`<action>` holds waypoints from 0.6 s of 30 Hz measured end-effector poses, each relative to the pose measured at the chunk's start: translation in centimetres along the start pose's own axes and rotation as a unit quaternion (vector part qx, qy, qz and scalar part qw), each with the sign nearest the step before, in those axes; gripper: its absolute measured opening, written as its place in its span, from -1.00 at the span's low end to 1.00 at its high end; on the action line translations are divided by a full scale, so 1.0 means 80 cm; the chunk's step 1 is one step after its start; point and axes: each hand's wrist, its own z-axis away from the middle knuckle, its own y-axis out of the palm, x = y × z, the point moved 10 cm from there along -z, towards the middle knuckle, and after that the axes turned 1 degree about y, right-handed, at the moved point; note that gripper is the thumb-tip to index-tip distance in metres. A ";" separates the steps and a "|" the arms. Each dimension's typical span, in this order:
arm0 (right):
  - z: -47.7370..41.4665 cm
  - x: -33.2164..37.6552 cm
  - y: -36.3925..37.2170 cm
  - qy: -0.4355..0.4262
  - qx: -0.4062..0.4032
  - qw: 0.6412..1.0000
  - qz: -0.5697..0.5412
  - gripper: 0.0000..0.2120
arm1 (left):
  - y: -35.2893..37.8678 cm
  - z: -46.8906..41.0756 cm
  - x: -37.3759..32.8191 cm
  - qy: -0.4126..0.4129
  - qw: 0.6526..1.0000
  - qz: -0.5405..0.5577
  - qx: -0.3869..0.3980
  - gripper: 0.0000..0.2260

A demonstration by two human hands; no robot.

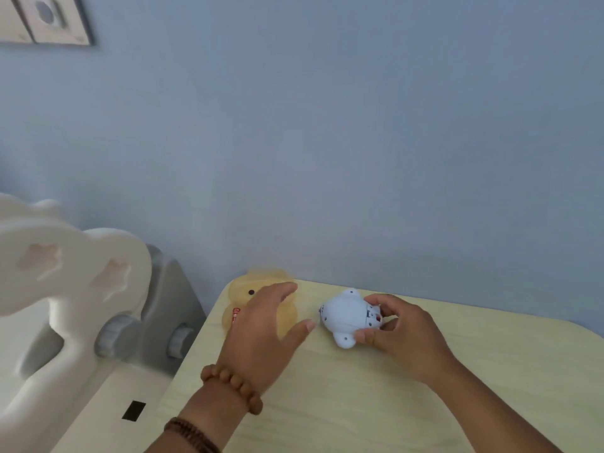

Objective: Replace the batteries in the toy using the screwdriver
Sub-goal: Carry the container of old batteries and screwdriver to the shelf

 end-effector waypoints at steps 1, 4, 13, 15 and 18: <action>-0.010 -0.003 0.001 0.003 0.000 1.000 0.001 -0.58 | -0.011 -0.002 0.012 -0.001 0.999 -0.029 -0.013 -0.52; -0.033 -0.004 0.001 0.001 0.000 1.000 0.020 -0.59 | -0.032 -0.007 0.041 -0.003 0.995 -0.090 -0.038 -0.43; -0.049 0.003 0.002 -0.032 0.031 0.997 0.061 -0.60 | -0.028 -0.013 0.127 -0.158 0.987 0.009 0.039 0.13; -0.047 0.001 0.002 -0.037 0.030 0.996 0.069 -0.57 | -0.022 -0.013 0.137 -0.172 0.983 0.025 0.062 0.19; -0.046 -0.002 0.003 -0.033 0.030 0.994 0.102 -0.46 | -0.014 -0.011 0.144 -0.176 0.980 0.045 0.077 0.20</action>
